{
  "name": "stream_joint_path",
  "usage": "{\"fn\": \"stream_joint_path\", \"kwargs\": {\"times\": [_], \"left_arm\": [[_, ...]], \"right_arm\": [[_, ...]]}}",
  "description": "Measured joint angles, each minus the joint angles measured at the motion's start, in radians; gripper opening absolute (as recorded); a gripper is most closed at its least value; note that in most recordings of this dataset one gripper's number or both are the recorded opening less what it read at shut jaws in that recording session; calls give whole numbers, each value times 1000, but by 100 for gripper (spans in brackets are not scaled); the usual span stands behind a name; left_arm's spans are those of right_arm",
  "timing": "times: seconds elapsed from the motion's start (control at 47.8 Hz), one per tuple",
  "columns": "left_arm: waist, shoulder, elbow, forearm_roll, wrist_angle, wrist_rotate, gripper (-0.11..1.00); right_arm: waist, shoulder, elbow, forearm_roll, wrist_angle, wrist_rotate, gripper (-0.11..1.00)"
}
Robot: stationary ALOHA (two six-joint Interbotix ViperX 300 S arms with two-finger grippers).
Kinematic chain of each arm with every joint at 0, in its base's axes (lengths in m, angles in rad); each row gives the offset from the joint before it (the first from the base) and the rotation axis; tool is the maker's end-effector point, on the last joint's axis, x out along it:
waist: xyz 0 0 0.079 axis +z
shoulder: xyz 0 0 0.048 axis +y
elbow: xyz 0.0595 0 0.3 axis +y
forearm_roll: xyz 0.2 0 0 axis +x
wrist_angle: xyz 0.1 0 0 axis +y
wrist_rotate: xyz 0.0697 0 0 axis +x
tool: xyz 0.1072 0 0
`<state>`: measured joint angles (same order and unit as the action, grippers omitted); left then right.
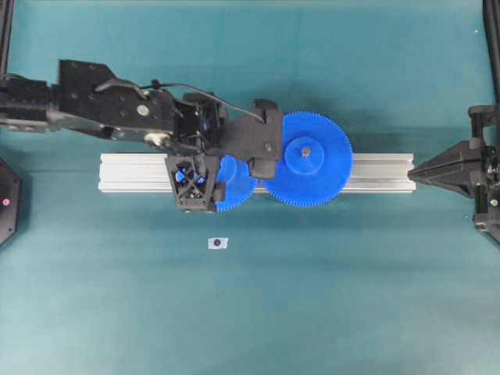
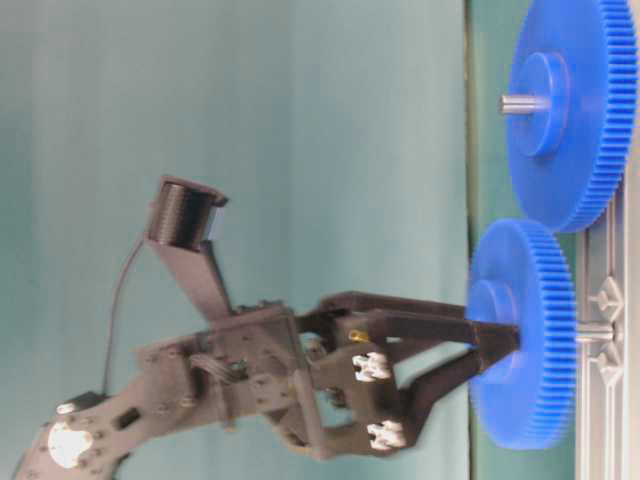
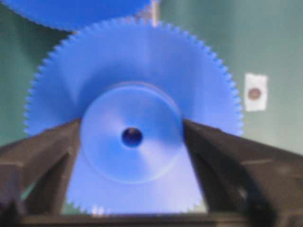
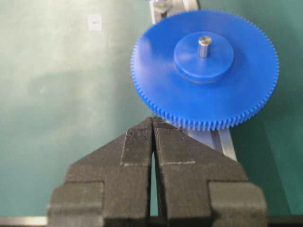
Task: Insert the small gear onto the shaft.
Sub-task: 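Press the small gear down onto the shaft, meshing with the large gear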
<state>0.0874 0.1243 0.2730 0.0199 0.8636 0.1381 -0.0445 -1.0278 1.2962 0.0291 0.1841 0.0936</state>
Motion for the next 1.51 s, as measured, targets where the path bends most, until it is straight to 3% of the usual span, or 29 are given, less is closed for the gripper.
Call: {"fn": "stream_joint_path", "kwargs": {"times": [1.275, 1.505], "left_arm": [[0, -12, -28, 0, 6, -18, 90], [0, -54, -46, 0, 11, -54, 90]], "right_arm": [[-2, 2, -2, 0, 0, 0, 2], [0, 0, -2, 0, 0, 0, 2]]}}
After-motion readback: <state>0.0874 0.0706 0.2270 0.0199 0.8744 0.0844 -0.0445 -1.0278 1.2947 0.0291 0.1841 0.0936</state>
